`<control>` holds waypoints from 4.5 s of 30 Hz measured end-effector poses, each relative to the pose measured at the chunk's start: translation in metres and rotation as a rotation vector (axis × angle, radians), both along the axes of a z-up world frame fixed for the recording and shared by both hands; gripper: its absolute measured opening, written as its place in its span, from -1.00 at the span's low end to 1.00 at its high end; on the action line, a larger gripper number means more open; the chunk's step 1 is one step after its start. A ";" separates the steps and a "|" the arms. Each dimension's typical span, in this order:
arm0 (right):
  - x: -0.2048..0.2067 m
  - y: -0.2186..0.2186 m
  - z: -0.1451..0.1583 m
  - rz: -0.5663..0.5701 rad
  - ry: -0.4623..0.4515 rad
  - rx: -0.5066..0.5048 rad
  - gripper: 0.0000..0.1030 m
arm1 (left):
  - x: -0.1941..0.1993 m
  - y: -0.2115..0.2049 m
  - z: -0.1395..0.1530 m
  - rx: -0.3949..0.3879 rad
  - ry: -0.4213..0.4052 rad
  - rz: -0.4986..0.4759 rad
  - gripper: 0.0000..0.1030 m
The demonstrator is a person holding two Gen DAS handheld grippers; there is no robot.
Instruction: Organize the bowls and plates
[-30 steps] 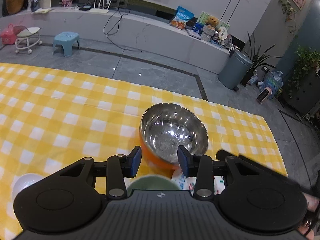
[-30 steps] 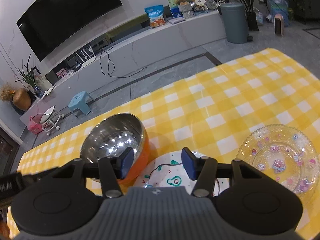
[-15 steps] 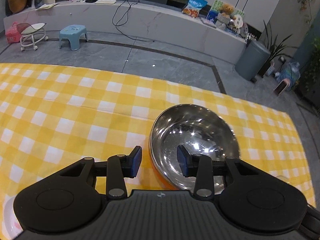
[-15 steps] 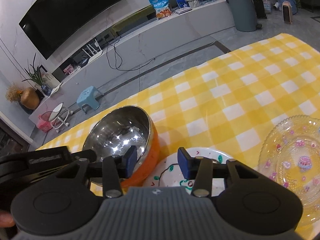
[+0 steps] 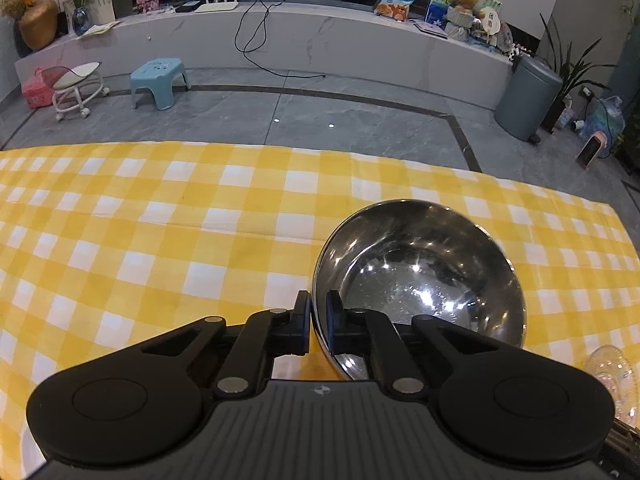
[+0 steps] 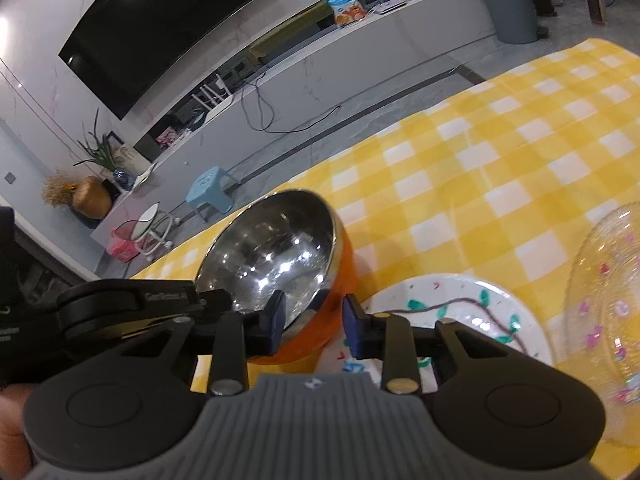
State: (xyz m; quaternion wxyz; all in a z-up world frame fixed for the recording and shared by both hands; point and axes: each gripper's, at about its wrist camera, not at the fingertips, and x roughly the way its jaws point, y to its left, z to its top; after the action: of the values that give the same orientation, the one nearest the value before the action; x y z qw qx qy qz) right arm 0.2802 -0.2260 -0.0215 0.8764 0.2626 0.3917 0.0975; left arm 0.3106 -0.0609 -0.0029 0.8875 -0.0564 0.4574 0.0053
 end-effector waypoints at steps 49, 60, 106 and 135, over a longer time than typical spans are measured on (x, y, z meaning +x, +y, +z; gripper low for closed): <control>-0.257 0.076 0.109 0.235 -0.014 -0.025 -0.69 | -0.274 0.128 0.079 -0.255 -0.036 0.340 -0.82; -0.284 0.104 0.090 0.238 0.038 -0.088 -0.72 | -0.313 0.155 0.042 -0.338 0.043 0.416 -0.81; -0.271 0.112 0.055 0.220 0.127 -0.162 -0.79 | -0.301 0.111 0.029 0.031 0.054 0.149 -0.71; -0.214 0.067 0.079 0.216 -0.159 -0.277 0.21 | -0.270 0.088 0.070 -0.006 -0.107 -0.016 -0.21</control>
State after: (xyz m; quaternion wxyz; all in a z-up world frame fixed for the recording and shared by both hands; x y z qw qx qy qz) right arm 0.0659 -0.1588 0.0570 0.9168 0.0875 0.3567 0.1566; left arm 0.0401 0.0267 0.0672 0.9104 -0.0557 0.4099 -0.0064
